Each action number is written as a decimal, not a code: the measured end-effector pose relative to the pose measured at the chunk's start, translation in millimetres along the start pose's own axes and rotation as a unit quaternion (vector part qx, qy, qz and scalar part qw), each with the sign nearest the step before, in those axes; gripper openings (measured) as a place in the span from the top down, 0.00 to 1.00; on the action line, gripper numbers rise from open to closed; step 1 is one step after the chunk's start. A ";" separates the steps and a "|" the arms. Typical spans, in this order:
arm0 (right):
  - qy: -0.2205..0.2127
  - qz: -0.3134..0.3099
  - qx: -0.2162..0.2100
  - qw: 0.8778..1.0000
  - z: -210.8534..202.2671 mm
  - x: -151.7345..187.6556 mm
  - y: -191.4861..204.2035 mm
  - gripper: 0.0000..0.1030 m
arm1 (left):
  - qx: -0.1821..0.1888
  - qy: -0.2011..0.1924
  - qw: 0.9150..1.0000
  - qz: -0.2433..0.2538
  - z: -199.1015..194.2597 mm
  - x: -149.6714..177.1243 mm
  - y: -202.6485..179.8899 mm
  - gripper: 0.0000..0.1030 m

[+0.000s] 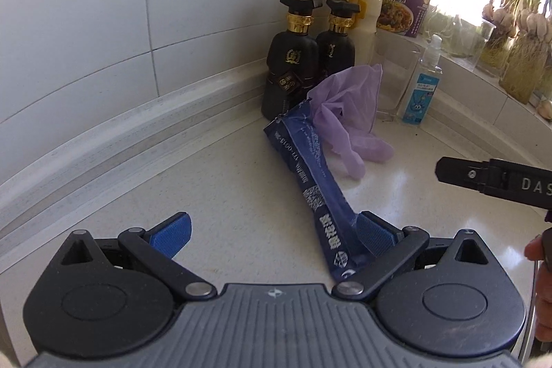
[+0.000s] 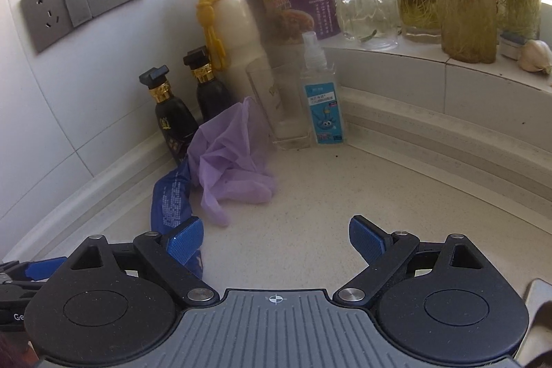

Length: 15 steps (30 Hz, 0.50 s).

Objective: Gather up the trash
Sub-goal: 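Grasp the dark blue wrapper with the left gripper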

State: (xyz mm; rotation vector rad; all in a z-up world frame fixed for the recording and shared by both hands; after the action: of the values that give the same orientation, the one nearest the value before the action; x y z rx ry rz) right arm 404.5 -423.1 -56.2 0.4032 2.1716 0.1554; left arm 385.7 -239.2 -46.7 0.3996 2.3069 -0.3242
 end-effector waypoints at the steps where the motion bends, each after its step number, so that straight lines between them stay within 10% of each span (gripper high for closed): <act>1: 0.004 0.000 -0.006 1.000 7.7 -2.1 1.1 0.09 | 0.004 0.000 1.000 -0.006 4.5 -0.4 -3.0 0.03; 10: 0.011 -0.002 -0.031 0.999 56.6 -17.1 13.4 0.12 | 0.034 -0.005 0.999 -0.023 30.4 -0.3 -19.7 0.52; 15: 0.018 -0.003 -0.042 0.999 77.6 -16.6 23.0 0.30 | 0.054 -0.010 0.998 -0.028 35.1 -3.4 -18.3 0.72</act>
State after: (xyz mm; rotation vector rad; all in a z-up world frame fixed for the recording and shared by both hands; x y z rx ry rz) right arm 481.3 -410.0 -83.6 0.3491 2.1929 0.2511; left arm 403.7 -268.9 -66.1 0.3836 2.2900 -0.4799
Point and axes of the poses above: each gripper's, at about its wrist camera, not at the fingertips, and z roughly the way its jaws point, y to its left, x to its underside, the point moved 9 cm from there along z, roughly the way its jaws point, and after that the axes turned 3 degrees about x, right-handed, at the moved point
